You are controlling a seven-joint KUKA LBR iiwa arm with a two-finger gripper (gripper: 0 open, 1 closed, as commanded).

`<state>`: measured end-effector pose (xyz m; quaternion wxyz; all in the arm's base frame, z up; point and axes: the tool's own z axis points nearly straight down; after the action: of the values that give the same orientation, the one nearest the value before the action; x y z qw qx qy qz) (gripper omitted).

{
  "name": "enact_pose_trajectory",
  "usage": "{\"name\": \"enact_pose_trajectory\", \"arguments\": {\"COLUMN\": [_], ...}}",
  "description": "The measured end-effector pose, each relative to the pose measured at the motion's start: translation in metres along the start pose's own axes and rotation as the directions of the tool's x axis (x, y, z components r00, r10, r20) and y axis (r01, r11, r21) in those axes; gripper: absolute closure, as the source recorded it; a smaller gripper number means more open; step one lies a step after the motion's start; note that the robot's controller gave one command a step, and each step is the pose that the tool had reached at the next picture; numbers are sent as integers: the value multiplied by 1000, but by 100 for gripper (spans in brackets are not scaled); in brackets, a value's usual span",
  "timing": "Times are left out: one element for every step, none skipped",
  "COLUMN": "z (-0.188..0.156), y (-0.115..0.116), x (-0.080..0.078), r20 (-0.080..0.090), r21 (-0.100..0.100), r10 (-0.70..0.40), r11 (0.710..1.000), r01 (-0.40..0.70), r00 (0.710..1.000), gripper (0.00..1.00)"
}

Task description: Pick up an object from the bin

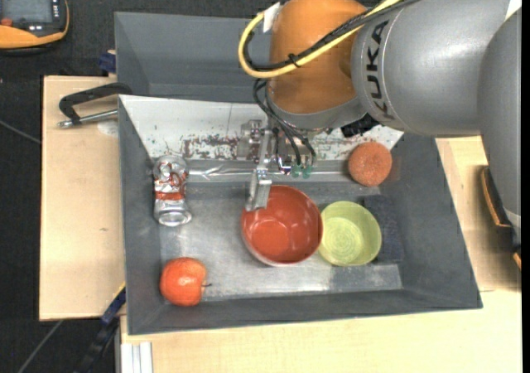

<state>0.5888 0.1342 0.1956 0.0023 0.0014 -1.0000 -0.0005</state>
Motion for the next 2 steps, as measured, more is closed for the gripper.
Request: {"name": "enact_pose_trajectory", "arguments": {"z": [53, 126], "y": [-93, -152], "x": [-14, -11], "r20": [-3, -2], "r21": [3, -11], "r10": [42, 128], "r11": [999, 992], "r01": [-42, -128], "r00": [999, 992], "gripper": [0, 0]}}
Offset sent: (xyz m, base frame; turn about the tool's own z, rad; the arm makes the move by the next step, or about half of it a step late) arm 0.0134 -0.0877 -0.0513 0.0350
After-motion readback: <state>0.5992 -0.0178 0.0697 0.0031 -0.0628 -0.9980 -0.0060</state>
